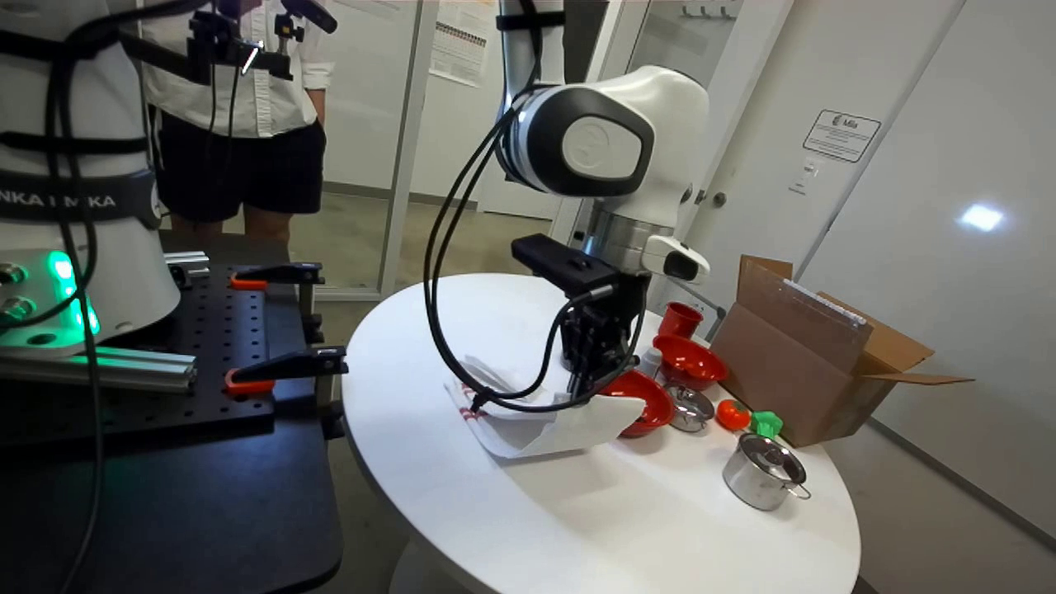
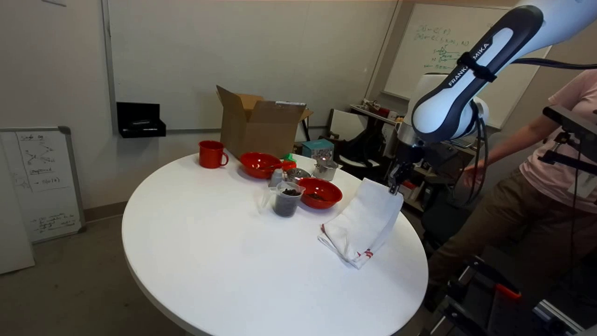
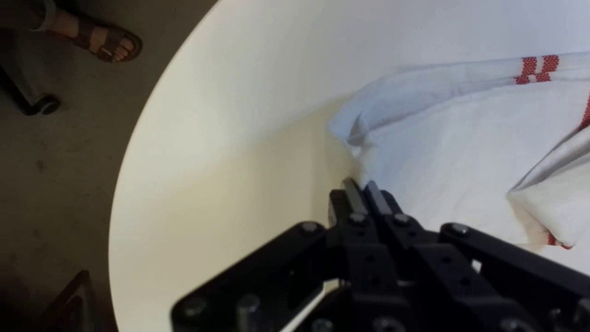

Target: Fold the towel in half then fold it in half again

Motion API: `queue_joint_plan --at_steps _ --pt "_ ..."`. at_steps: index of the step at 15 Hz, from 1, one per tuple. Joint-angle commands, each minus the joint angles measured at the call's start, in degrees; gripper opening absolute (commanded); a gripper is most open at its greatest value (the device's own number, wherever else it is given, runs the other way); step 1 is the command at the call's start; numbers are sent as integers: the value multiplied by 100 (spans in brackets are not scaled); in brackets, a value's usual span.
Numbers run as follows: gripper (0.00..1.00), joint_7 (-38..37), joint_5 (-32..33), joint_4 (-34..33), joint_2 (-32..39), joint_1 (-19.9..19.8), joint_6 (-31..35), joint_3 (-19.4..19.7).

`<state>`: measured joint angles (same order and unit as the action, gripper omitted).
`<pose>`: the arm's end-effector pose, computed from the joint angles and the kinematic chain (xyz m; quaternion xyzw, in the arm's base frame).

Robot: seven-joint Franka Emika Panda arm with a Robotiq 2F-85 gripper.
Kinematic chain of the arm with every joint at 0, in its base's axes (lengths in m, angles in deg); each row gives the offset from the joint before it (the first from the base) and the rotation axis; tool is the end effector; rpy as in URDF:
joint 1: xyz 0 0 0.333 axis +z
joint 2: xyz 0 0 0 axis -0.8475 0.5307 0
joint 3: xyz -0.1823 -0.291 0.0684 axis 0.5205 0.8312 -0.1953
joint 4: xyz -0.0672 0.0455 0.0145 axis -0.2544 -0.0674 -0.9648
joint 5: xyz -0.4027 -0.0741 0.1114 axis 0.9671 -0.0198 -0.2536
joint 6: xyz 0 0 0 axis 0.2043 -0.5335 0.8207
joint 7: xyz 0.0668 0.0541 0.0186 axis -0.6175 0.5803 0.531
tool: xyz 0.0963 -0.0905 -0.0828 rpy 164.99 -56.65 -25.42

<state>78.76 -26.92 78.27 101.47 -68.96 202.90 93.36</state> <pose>0.4854 -0.2288 0.1204 0.9969 -0.0182 -0.0021 0.0770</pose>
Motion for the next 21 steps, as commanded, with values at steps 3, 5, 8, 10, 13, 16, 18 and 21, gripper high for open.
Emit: queue_joint_plan --at_steps 3,5,8,10,13,16,18,21 --pt "29 251 502 30 -68 -89 -111 59" --pt "34 270 569 28 -19 -68 -110 48" --pt "58 207 698 97 -40 21 -34 70" --pt "71 138 761 162 -94 85 36 82" --pt "94 -87 789 207 -128 258 92 96" --pt "100 -279 610 156 -47 425 -14 -124" --pt "100 -206 382 144 27 375 -6 -444" --pt "100 -173 105 179 81 301 -22 -776"
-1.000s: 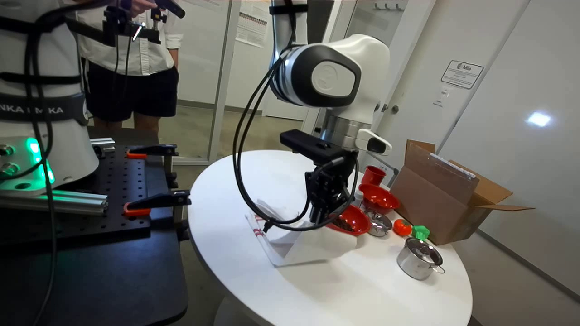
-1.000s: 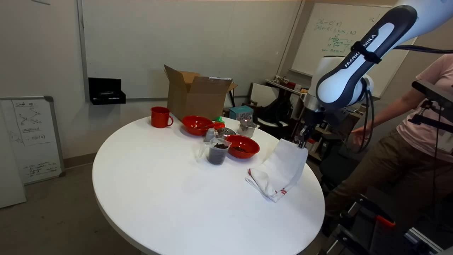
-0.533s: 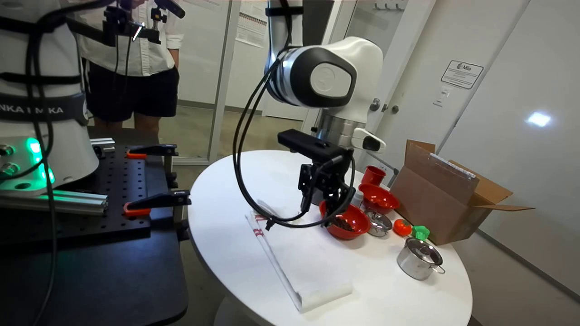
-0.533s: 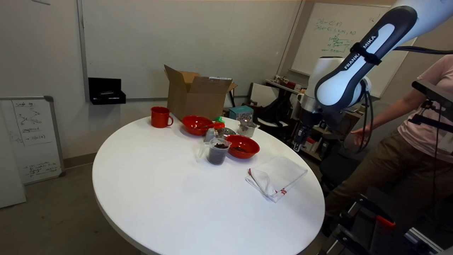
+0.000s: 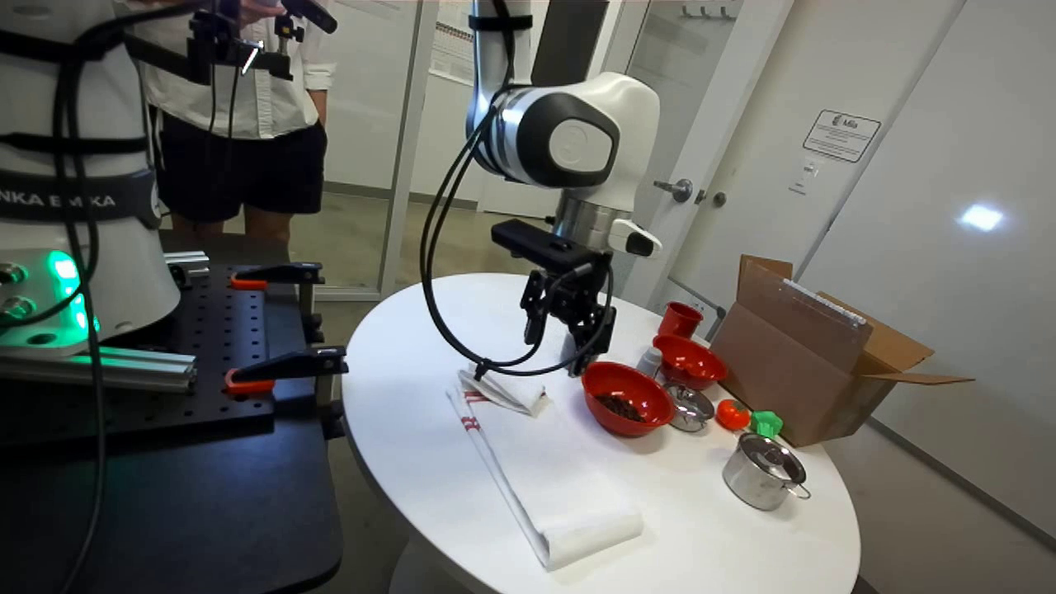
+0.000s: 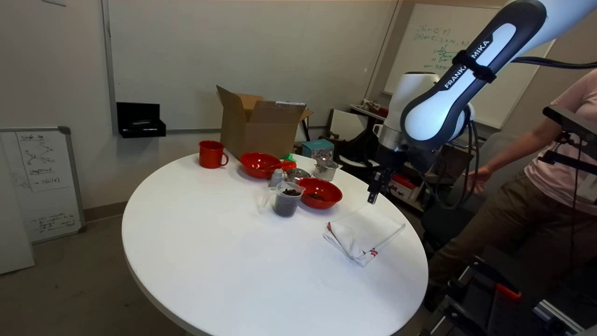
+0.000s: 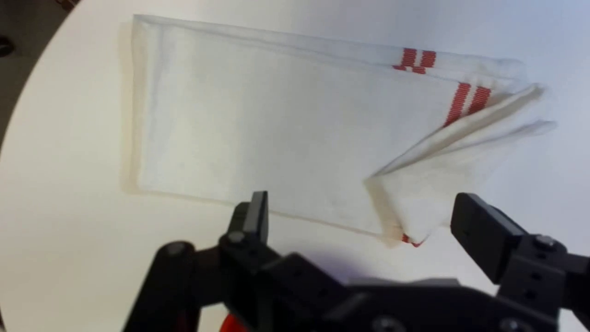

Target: Fold the towel in half then fold it in half again

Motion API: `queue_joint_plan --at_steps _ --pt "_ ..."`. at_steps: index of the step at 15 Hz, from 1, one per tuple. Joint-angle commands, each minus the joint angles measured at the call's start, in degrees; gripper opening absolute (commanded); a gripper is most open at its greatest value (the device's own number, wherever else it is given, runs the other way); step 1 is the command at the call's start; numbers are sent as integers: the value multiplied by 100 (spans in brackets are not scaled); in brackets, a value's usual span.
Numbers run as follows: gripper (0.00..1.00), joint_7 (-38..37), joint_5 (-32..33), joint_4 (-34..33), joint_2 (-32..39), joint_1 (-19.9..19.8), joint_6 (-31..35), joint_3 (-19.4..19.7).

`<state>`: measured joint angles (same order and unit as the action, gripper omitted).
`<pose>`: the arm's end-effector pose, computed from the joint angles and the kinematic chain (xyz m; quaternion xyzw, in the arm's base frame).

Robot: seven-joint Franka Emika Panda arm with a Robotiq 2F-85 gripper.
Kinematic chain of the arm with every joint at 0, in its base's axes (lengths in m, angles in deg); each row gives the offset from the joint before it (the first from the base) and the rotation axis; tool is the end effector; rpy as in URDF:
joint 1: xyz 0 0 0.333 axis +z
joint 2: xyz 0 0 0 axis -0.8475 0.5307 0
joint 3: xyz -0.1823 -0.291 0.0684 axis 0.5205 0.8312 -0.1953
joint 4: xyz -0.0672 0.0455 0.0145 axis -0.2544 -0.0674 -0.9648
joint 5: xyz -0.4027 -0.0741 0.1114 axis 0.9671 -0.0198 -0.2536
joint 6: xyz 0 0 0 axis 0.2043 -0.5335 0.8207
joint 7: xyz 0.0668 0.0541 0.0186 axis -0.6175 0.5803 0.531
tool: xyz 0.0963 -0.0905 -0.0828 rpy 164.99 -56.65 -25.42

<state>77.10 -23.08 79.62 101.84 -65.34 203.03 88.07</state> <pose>0.5019 -0.1419 0.1057 0.9951 0.0728 -0.0098 0.0658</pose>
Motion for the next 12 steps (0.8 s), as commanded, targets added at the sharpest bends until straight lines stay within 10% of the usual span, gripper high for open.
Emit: queue_joint_plan --at_steps 1,12 --pt "100 10 -388 81 40 -103 -35 -323" --pt "100 -694 -1912 -174 441 -228 -447 -753"
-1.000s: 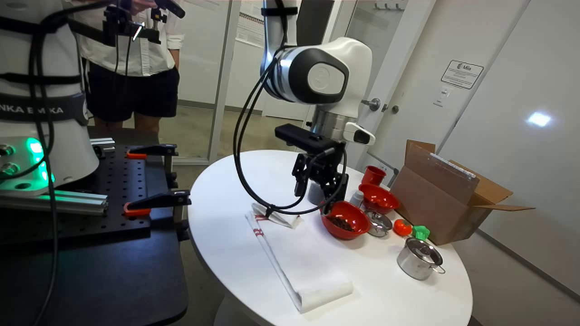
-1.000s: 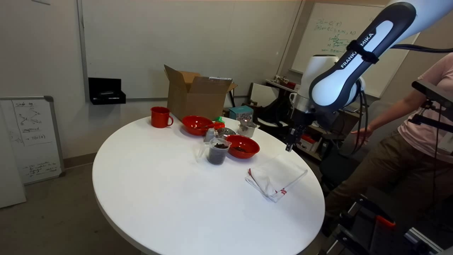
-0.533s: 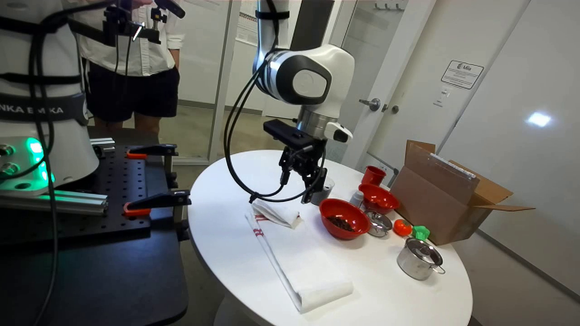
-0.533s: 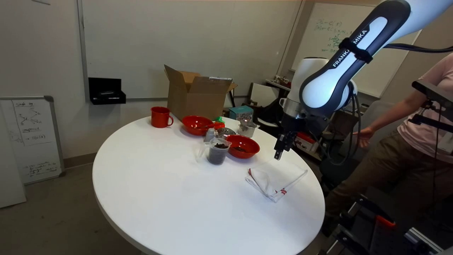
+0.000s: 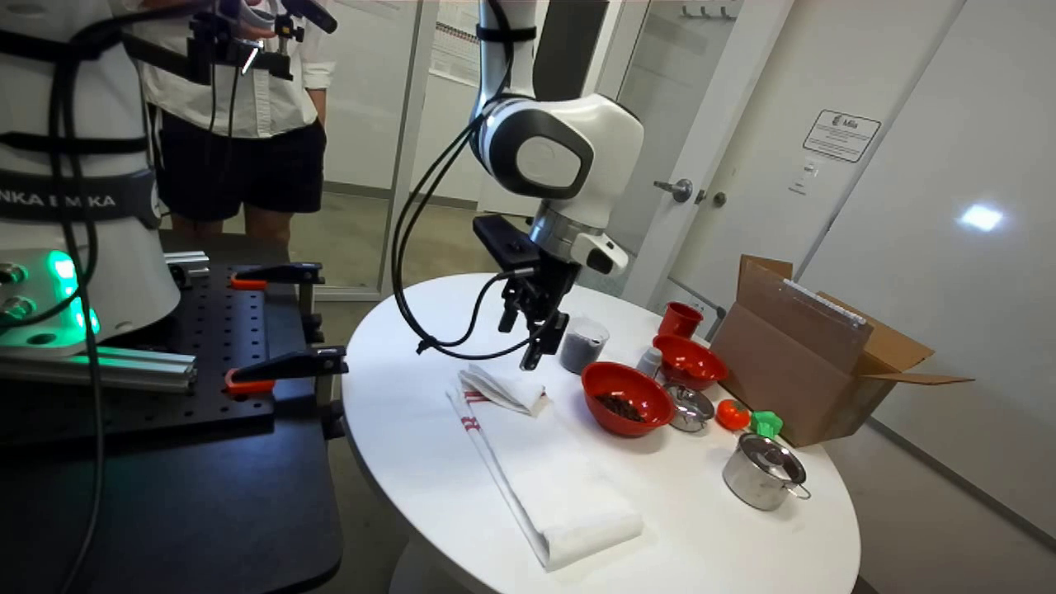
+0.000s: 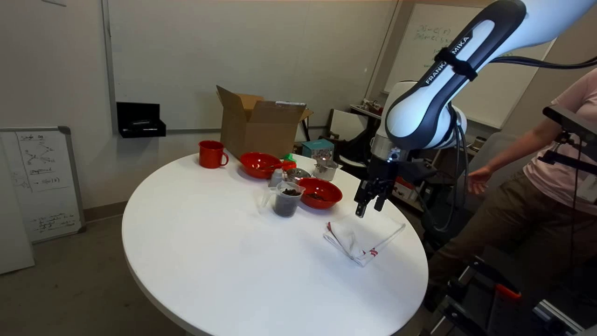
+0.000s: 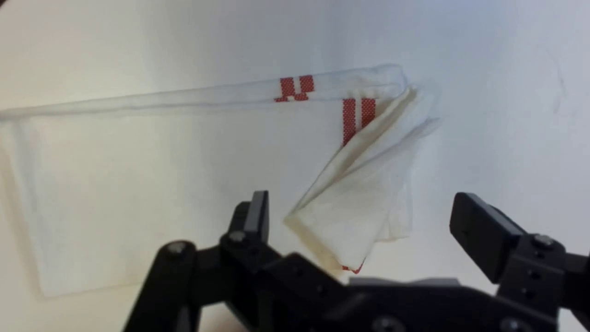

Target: Fold the towel in half then fold it in half again

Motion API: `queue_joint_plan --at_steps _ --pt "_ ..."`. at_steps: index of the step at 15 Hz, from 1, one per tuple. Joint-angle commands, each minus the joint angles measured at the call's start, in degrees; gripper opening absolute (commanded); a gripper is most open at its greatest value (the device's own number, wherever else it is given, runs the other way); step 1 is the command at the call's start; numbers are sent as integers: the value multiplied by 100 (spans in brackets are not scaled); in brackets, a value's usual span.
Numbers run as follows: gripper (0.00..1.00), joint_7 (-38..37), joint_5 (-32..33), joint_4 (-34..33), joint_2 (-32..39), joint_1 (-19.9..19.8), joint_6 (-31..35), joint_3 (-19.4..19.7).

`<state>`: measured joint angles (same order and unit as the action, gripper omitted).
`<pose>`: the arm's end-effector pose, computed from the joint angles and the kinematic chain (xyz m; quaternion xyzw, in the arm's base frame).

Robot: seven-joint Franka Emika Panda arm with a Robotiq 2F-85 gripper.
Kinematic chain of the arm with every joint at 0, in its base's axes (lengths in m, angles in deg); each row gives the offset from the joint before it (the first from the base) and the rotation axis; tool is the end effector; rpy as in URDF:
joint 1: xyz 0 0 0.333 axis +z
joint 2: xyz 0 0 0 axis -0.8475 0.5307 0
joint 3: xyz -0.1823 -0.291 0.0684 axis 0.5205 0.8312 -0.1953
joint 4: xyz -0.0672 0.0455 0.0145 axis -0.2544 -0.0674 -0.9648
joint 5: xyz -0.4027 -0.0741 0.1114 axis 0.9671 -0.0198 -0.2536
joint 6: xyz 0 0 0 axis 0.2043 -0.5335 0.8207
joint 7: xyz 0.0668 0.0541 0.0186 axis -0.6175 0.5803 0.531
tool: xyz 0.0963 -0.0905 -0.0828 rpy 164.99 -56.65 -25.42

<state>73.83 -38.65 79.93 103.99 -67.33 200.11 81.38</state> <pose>0.4915 -0.0995 0.0791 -0.9981 0.0476 0.0393 0.0075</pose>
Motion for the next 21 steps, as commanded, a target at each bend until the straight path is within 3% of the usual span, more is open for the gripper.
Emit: queue_joint_plan --at_steps 1,9,19,20,21 --pt "100 -439 -511 -225 290 -69 -162 -136" --pt "100 -650 -1753 -306 679 -459 156 -674" --pt "100 -596 -1866 -358 1205 -675 935 -981" --pt "93 -580 -1865 -359 1257 -737 981 -1046" --pt "74 -599 -1842 -364 1308 -761 1042 -1076"
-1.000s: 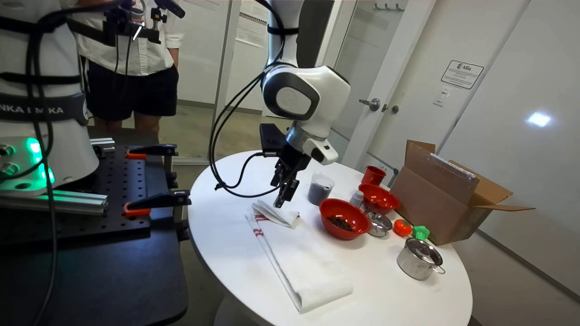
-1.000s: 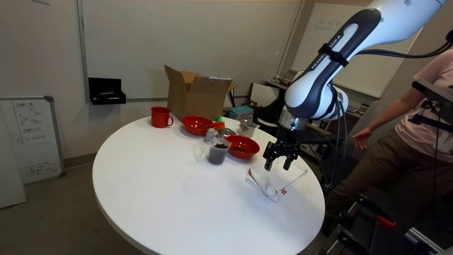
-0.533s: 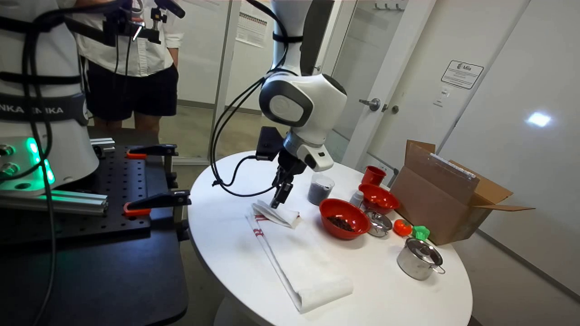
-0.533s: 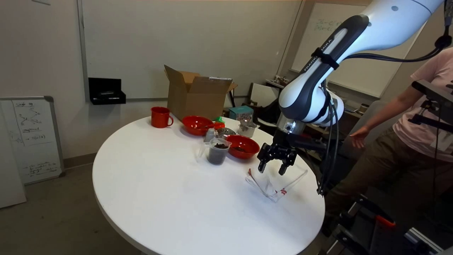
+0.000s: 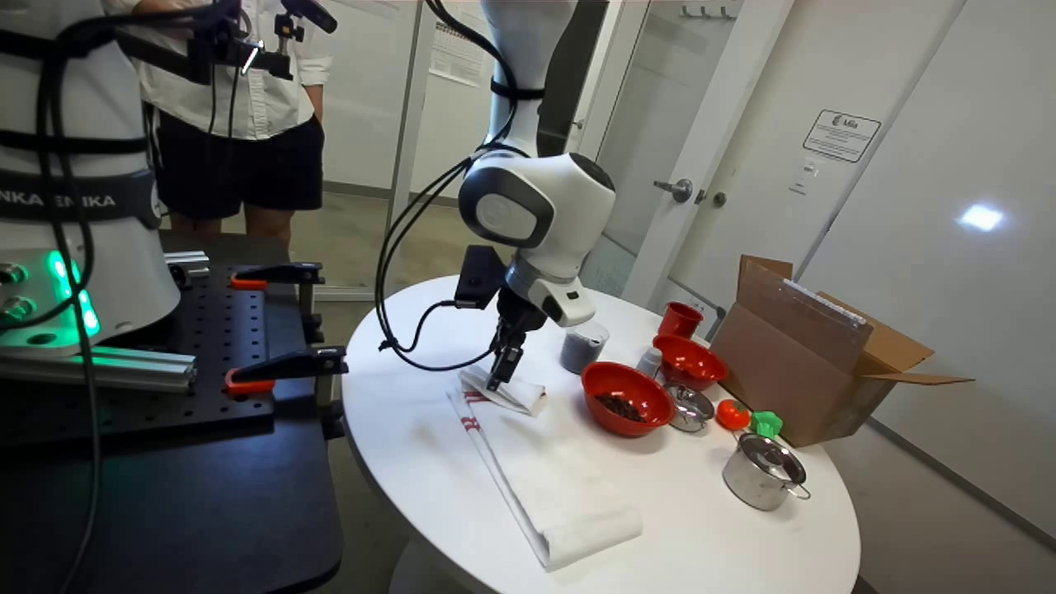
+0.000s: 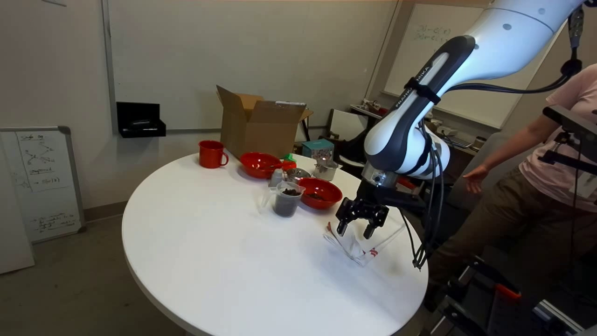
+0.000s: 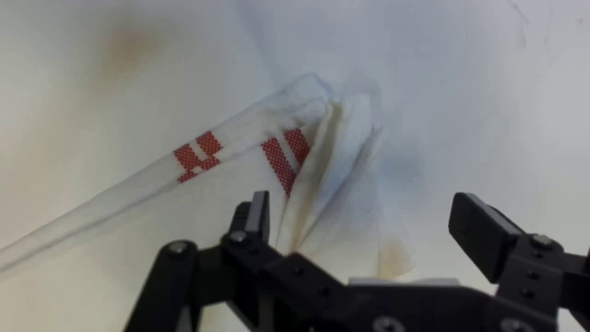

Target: Fold the towel in half then fold it in half again

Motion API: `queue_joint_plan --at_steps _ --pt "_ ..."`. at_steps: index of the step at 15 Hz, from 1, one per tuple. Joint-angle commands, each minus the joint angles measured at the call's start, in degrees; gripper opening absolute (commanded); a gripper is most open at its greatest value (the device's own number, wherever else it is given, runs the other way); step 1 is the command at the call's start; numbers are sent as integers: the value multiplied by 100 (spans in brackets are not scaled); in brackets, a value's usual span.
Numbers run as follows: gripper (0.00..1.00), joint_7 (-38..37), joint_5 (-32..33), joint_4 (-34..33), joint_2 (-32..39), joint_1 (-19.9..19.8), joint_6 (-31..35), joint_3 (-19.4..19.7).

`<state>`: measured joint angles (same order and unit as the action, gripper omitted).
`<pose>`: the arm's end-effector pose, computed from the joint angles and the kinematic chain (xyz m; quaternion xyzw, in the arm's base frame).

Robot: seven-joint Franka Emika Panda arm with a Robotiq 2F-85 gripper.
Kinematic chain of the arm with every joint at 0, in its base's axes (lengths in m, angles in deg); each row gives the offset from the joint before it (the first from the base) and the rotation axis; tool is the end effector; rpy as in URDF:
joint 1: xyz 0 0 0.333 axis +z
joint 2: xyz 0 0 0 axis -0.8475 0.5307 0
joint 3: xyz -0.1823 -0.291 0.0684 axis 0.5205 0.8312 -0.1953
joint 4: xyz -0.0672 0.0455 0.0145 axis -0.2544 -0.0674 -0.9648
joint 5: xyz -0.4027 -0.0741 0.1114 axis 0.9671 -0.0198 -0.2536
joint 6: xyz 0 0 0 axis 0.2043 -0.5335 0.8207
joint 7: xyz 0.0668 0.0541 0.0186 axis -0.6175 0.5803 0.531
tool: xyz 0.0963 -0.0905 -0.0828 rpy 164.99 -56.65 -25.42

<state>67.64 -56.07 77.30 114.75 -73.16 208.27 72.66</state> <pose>0.4879 -0.0754 0.0083 -0.9685 0.2350 0.0366 0.0738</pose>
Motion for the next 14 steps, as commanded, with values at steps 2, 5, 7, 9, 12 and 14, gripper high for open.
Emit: queue_joint_plan --at_steps 2,5,7,9,12,14 --pt "60 15 -78 -95 304 -266 334 -300" --pt "38 -27 -10 -68 360 -284 487 -343" --pt "21 -37 46 -45 350 -268 555 -351" --pt "6 -12 106 23 259 -256 640 -361" --pt "0 -76 336 153 31 15 588 -78" --pt "1 -54 570 252 -143 191 490 161"
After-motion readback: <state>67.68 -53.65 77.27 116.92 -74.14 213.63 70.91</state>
